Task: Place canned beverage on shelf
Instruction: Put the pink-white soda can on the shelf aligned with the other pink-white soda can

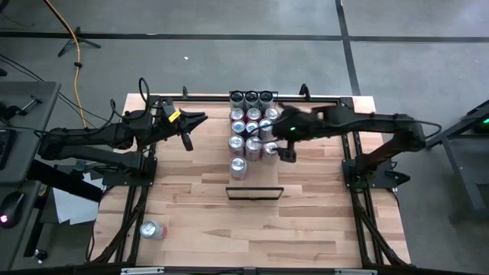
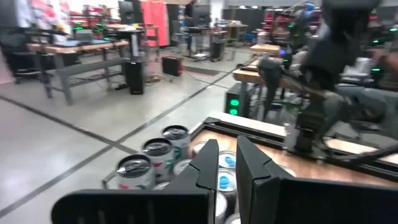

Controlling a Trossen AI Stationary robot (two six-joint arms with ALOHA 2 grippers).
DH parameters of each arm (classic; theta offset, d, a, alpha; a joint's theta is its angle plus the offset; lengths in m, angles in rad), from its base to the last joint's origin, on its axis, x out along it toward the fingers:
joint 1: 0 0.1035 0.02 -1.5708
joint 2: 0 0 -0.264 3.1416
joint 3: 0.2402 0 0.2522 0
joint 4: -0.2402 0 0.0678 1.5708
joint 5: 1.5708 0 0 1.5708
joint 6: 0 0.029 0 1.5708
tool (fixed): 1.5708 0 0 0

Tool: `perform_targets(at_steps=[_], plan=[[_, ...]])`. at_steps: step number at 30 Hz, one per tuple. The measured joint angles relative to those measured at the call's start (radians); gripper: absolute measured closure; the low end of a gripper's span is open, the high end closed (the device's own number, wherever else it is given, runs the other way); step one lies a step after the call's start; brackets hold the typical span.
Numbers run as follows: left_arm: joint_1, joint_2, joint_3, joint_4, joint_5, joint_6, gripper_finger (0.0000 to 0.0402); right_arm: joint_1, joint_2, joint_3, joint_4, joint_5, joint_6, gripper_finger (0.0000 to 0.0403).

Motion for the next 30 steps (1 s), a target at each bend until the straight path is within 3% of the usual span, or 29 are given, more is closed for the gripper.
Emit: perform_targets(at_steps=[6, 16, 30], plan=[[0.000, 0.000, 0.000, 0.000, 0.119, -0.017, 0.0398, 0.000, -0.156, -0.069, -0.002, -0.044, 0.115, 0.0013], [0.000, 0.000, 0.000, 0.010, 0.124, -0.017, 0.0398, 0.000, -0.358, -0.241, 0.217, -0.087, 0.406, 0.0013], [0.000, 0.000, 0.000, 0.010, 0.125, 0.007, 0.0398, 0.000, -0.356, -0.256, 0.272, -0.079, 0.340, 0.0013]])
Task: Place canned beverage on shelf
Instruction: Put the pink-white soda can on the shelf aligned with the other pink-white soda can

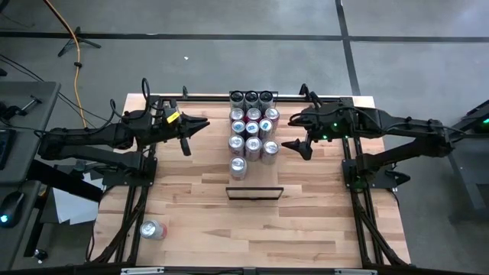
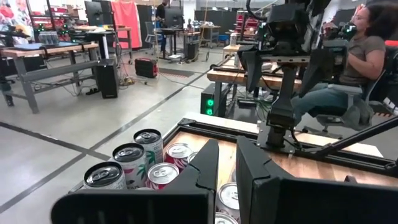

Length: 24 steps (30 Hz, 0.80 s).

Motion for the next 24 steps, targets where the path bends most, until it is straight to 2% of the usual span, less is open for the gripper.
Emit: perform_targets(at_steps=[6, 9, 12, 19, 24], plan=[[0.000, 0.004, 0.000, 0.046, -0.047, -0.060, 0.0385, 0.000, 0.015, 0.000, 0.007, 0.006, 0.020, 0.0013], [0.000, 0.027, 0.018, 0.036, -0.060, -0.110, 0.0354, 0.000, 0.025, 0.000, 0.006, 0.006, 0.046, 0.0013], [0.000, 0.078, 0.089, 0.003, -0.035, -0.111, 0.0308, 0.000, 0.035, 0.000, 0.002, 0.006, 0.047, 0.0013], [-0.001, 0.227, 0.349, -0.317, 0.096, -0.008, 0.0201, 0.000, 0.048, 0.000, 0.015, 0.006, 0.048, 0.0013], [-0.015, 0.287, 0.497, -0.512, 0.091, -0.042, 0.0145, 0.000, 0.049, 0.000, 0.015, 0.012, 0.047, 0.0013]])
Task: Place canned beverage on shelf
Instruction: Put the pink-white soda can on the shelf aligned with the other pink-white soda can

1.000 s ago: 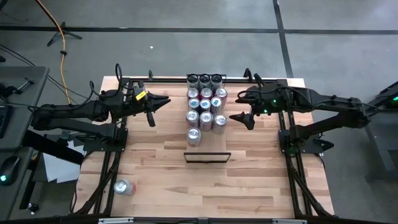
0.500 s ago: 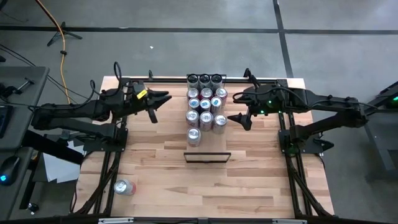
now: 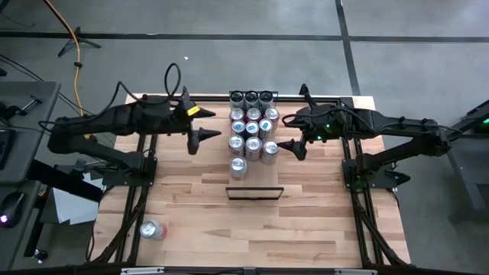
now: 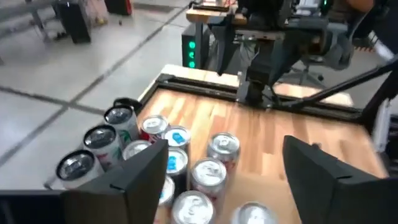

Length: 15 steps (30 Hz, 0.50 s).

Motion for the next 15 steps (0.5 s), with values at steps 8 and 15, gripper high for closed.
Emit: perform_targets(at_steps=[8, 15], plan=[[-0.105, 0.010, 0.141, -0.376, 0.028, -0.332, 0.0116, 0.000, 0.000, 0.000, 0.001, 0.099, 0.000, 0.0013], [-0.319, 0.121, 0.176, -0.829, 0.208, -0.908, 0.0119, 0.000, 0.000, 0.000, 0.002, 0.215, 0.015, 0.0013]])
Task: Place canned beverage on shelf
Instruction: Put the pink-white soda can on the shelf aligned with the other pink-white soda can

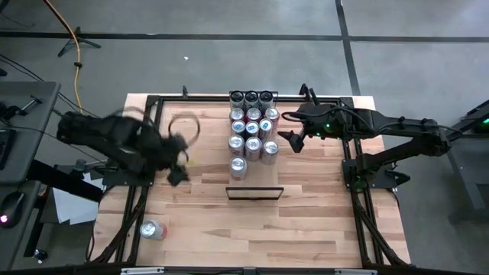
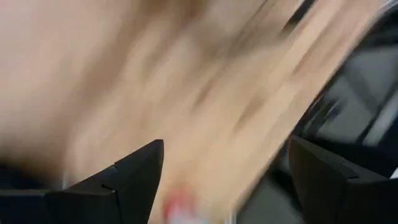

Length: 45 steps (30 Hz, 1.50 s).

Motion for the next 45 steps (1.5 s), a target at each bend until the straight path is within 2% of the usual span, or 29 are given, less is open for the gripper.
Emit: perform_targets(at_steps=[2, 5, 11, 14, 19, 23, 26, 31, 37, 45], plan=[[-0.083, 0.035, -0.003, -0.116, 0.070, -0.176, 0.0119, 0.000, 0.000, 0.000, 0.000, 0.002, 0.050, 0.0013], [-0.250, 0.074, -0.003, -0.192, 0.087, -0.401, 0.0119, 0.000, 0.000, 0.000, 0.000, 0.001, 0.115, 0.0013], [-0.557, 0.140, -0.003, -0.128, 0.034, -0.915, 0.0119, 0.000, 0.000, 0.000, -0.001, 0.001, 0.117, 0.0013], [-0.665, 0.198, -0.003, -0.112, 0.081, -1.094, 0.0119, 0.000, 0.002, 0.000, -0.001, 0.002, 0.119, 0.0013], [-0.765, 0.286, -0.004, -0.087, 0.088, -1.246, 0.0119, 0.000, 0.011, 0.000, -0.001, 0.002, 0.142, 0.0013], [-0.783, 0.340, -0.004, -0.062, 0.083, -1.183, 0.0119, 0.000, 0.024, 0.000, -0.002, 0.002, 0.137, 0.0013], [-0.772, 0.355, -0.004, -0.078, 0.075, -1.065, 0.0119, 0.000, 0.038, 0.000, -0.003, 0.002, 0.142, 0.0013], [-0.738, 0.352, -0.004, -0.097, -0.013, -0.834, 0.0119, 0.000, 0.055, 0.000, -0.002, -0.001, 0.142, 0.0013], [-0.761, 0.354, -0.004, -0.103, 0.024, -0.517, 0.0119, 0.000, 0.067, 0.001, -0.010, -0.005, 0.144, 0.0013], [-0.842, 0.354, -0.005, -0.104, 0.016, -0.334, 0.0119, 0.000, 0.088, 0.000, -0.068, -0.009, 0.144, 0.0013]])
